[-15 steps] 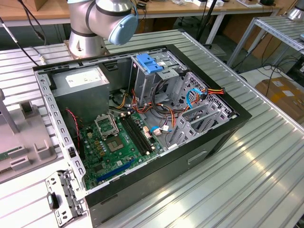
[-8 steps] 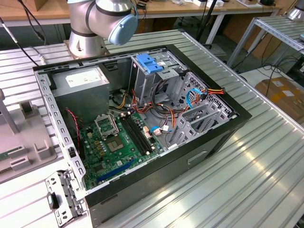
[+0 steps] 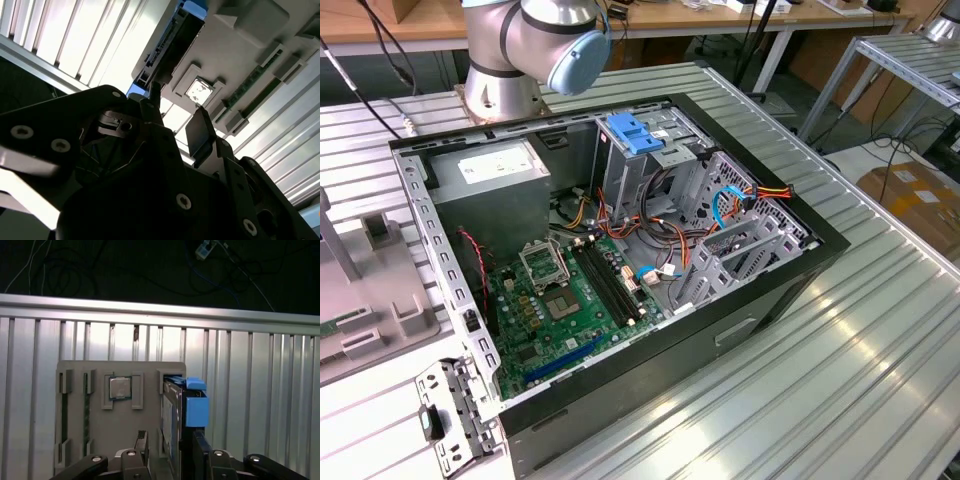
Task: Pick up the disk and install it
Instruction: 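Pick up the disk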
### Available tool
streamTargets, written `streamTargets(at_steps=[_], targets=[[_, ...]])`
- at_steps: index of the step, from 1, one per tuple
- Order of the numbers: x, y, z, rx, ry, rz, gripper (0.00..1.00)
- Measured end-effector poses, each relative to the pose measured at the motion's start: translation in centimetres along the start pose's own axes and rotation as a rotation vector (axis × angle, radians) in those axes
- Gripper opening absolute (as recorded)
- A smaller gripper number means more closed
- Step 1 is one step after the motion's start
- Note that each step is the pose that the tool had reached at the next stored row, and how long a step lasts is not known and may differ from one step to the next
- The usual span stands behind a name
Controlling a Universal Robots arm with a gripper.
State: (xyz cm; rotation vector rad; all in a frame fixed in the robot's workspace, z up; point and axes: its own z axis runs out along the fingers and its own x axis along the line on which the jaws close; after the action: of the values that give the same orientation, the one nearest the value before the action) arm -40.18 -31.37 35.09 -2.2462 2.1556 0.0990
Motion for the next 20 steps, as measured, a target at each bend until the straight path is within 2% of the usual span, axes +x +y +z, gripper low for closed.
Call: streamTargets(at_steps=[9,12,16,19,20], targets=[[-0.02,0.12,0.32,-0.0001,-0.0011,0.000,0.48],[-0.24,0.11,0.45,0.0000,-0.0016,0.000,0.48],[-1.16,0.09,0.66,-0.0001,-0.0027,0.000,0.48],[-2.15,0.09,0.90,0.0000,-0.0035,0.000,0.48],[-2.25,0.11,1.01,0.0001,-0.0037,0.000,0.48]])
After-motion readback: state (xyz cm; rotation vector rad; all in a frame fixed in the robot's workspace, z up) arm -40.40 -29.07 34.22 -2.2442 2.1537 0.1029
